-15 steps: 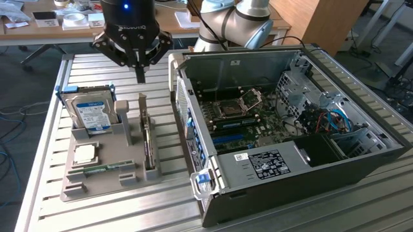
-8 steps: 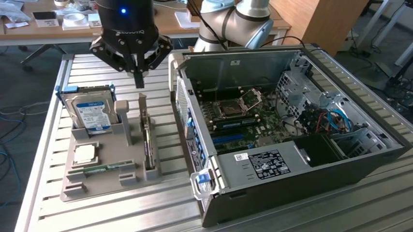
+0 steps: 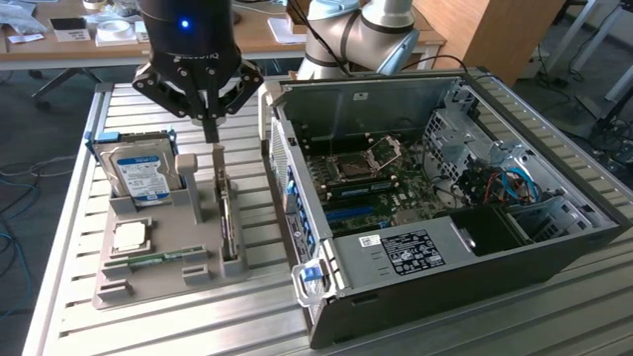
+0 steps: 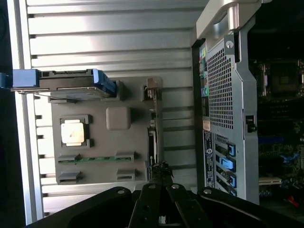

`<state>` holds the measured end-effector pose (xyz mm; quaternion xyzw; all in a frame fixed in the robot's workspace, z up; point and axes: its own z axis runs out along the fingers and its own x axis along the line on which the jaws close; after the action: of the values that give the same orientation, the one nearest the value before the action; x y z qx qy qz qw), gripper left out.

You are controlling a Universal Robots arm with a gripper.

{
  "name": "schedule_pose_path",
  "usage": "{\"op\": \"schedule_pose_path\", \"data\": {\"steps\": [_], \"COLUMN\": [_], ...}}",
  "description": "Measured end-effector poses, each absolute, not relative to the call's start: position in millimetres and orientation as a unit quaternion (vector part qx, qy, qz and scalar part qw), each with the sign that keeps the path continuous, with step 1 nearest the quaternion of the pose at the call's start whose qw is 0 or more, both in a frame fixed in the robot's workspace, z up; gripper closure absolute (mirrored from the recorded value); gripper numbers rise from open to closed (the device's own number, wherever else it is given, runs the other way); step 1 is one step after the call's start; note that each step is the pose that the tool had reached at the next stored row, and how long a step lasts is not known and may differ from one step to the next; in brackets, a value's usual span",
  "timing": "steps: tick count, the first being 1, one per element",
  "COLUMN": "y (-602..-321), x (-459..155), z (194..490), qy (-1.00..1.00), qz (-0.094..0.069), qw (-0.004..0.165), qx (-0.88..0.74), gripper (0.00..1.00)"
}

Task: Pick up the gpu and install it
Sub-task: 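Reach for the gpu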

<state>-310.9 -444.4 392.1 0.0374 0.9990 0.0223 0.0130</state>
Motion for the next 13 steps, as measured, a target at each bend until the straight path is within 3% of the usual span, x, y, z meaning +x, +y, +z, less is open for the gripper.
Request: {"op": "schedule_pose_path", "data": {"steps": [13], "y": [-451.2], "x": [-317.3], "z": [391.8], "qy": [0.999], "qz": [0.022], "qw": [0.013], "qx": [0.037], "gripper": [0.89]}}
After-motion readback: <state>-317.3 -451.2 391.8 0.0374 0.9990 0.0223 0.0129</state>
